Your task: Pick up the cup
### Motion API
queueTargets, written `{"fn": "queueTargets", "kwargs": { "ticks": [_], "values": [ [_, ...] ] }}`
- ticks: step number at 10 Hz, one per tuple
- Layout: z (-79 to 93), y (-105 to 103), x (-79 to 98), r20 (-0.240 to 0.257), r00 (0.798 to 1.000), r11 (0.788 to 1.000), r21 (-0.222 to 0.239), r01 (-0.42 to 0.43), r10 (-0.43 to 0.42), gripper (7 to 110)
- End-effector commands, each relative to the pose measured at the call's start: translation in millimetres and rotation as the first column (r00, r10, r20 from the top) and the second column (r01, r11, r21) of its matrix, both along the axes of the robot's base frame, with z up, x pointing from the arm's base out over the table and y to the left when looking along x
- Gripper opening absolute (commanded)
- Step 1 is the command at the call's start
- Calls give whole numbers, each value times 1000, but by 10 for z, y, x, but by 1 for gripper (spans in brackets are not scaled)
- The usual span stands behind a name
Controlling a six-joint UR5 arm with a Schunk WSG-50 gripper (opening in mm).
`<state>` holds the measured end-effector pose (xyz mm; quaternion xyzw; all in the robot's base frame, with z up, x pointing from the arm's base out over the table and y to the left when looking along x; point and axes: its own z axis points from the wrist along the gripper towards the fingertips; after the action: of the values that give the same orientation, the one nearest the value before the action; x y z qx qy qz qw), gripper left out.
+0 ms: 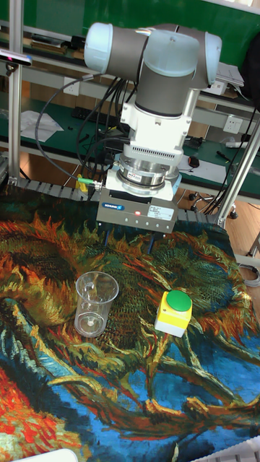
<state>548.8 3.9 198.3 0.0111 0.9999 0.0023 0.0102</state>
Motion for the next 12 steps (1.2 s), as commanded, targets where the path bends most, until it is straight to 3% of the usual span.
{"fn": "queueTargets", "kwargs": {
  "ticks": [1,7,12],
  "values": [
    [9,24,14,5,1000,1000,12,4,-5,7],
    [3,43,5,3,1000,1000,18,-11,11,7],
    [14,-14,7,2,1000,1000,-9,-20,20,7]
  ]
}}
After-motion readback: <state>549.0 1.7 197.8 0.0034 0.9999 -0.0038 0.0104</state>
